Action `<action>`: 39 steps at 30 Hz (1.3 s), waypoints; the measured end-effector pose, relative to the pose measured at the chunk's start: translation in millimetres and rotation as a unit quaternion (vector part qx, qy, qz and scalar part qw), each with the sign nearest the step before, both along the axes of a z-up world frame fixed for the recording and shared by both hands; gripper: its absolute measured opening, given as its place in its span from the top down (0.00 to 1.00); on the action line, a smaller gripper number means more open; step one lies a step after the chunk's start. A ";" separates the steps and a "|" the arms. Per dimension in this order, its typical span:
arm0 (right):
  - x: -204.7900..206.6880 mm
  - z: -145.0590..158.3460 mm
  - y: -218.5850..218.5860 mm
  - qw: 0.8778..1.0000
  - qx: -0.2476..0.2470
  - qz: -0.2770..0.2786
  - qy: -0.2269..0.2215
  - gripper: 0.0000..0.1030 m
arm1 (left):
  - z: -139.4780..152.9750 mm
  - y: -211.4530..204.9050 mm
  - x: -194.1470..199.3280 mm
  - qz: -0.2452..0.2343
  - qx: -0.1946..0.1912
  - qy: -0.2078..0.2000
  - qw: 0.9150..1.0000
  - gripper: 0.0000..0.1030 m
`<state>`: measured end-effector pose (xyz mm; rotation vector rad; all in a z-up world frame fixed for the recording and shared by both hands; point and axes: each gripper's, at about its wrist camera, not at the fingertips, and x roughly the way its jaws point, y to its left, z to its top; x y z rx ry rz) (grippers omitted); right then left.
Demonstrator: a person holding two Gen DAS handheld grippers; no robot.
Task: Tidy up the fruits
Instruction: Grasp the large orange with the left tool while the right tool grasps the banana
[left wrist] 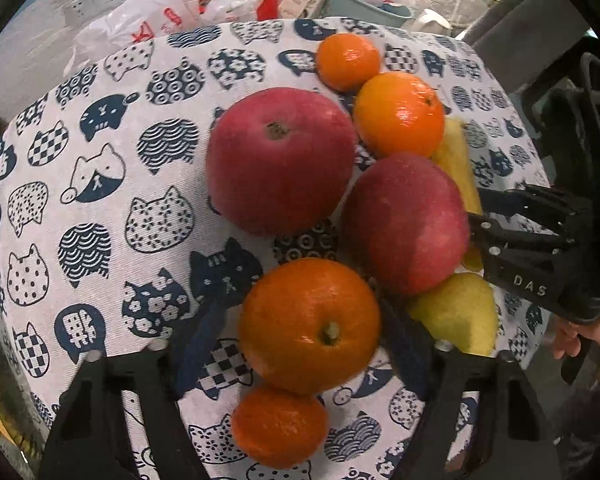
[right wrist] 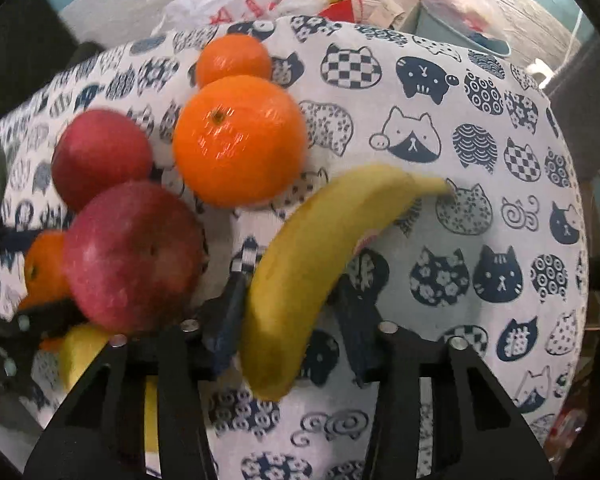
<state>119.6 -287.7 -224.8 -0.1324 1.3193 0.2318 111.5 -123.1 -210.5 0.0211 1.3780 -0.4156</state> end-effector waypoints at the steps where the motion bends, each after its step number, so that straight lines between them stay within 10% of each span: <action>1: -3.2 0.7 -1.3 1.000 -0.008 0.003 0.004 0.65 | 1.4 -1.2 -1.3 -0.005 0.000 -0.001 1.000 0.32; 16: -9.1 4.0 -32.9 1.000 -0.001 -0.030 -0.006 0.62 | -6.6 -5.2 3.5 0.010 0.018 -0.008 1.000 0.22; 27: -19.6 3.8 -31.6 0.999 -0.007 -0.024 -0.020 0.67 | 0.2 -11.6 -7.1 -0.009 0.034 -0.025 0.999 0.34; 39: -46.3 57.3 -15.9 0.997 0.029 -0.003 -0.068 0.67 | 40.1 -1.0 -25.1 -0.009 0.026 -0.066 0.997 0.34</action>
